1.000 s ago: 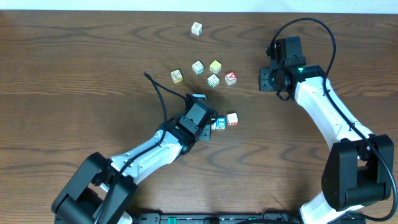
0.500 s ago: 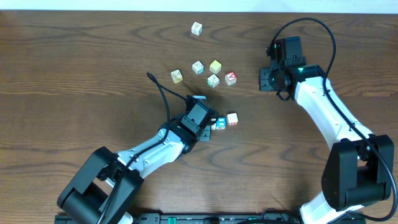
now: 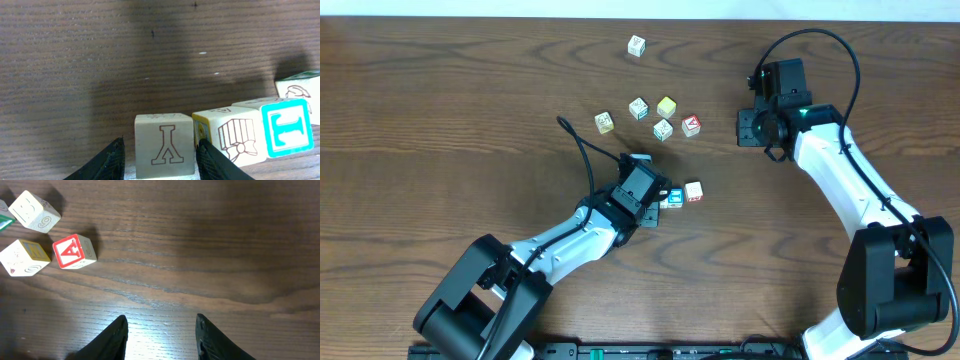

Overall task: Lift 4 blocks
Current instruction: 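Hold the Y block against the row of blocks with the left gripper, then open the left gripper, release the Y block, and raise it back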

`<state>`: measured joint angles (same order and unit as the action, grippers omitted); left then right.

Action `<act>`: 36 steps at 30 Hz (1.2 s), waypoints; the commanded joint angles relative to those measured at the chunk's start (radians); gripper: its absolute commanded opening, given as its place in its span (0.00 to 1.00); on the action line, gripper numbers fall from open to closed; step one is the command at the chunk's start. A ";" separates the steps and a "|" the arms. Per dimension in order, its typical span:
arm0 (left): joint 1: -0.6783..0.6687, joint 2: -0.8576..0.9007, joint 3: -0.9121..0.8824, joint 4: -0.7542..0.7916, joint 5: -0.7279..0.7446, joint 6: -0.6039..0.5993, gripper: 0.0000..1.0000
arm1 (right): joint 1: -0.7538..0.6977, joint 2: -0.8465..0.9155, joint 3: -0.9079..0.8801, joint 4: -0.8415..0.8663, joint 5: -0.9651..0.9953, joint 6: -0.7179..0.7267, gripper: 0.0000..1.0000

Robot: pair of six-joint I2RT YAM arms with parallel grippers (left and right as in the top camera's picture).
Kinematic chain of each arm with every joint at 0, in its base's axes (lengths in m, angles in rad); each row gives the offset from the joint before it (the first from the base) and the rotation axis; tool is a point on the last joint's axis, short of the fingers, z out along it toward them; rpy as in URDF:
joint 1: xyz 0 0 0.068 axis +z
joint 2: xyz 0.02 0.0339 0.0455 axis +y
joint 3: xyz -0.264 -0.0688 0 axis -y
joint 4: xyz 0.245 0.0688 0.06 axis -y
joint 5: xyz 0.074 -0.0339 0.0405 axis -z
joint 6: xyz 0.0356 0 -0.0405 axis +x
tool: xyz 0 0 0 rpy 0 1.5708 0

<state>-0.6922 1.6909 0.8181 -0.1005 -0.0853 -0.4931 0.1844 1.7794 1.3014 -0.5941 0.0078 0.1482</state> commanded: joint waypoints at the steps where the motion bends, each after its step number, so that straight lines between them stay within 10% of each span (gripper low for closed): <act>1: 0.000 0.008 0.000 0.014 -0.014 0.029 0.47 | 0.006 0.006 0.017 0.000 0.010 -0.008 0.41; 28: 0.009 0.007 0.001 0.148 -0.148 0.119 0.48 | 0.006 0.006 0.017 -0.001 0.010 -0.008 0.41; 36: 0.097 -0.004 0.015 0.143 -0.148 0.119 0.19 | 0.006 0.006 0.017 -0.001 0.010 -0.008 0.34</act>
<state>-0.6266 1.6909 0.8177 0.0486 -0.2134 -0.3893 0.1844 1.7794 1.3014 -0.5941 0.0082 0.1455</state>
